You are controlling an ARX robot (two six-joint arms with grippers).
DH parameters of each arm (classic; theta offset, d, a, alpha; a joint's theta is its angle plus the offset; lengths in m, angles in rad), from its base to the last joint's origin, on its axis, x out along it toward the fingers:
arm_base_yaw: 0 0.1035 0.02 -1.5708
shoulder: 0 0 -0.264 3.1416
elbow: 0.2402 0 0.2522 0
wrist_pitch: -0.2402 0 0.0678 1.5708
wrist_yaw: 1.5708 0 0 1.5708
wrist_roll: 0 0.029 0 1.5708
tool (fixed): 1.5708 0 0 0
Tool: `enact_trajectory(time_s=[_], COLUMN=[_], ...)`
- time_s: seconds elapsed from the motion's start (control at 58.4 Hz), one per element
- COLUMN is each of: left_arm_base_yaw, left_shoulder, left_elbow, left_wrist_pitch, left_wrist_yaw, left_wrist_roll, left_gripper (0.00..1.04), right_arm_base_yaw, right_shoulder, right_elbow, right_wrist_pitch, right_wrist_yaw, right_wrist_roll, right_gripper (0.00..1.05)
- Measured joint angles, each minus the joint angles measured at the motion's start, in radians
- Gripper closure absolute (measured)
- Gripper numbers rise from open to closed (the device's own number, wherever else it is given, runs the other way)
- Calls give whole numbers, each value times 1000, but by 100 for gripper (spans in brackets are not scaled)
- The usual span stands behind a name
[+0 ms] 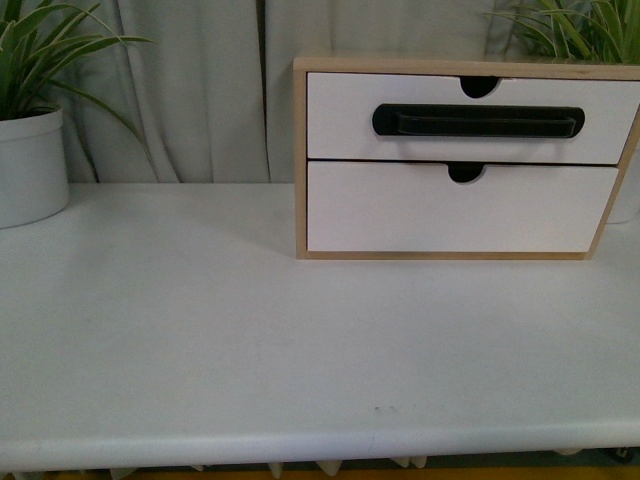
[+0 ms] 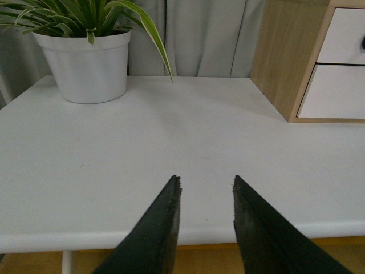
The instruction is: Close drawer sideways
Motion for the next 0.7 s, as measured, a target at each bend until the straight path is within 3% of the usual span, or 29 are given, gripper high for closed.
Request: enact_trajectory(time_s=[0.103,0.376,0.702], left_arm_base_yaw=[0,0,0], left_shoulder=[0,0,0], left_elbow=[0,0,0], left_wrist_pitch=[0,0,0], left_wrist_yaw=[0,0,0], left_wrist_roll=[0,0,0], left_gripper=[49,5,6], right_arm_base_yaw=[0,0,0], right_shoulder=[0,0,0], right_elbow=[0,0,0], right_wrist_pitch=[0,0,0], right_wrist_yaw=[0,0,0], right_wrist_roll=[0,0,2], right_gripper=[55,9,9])
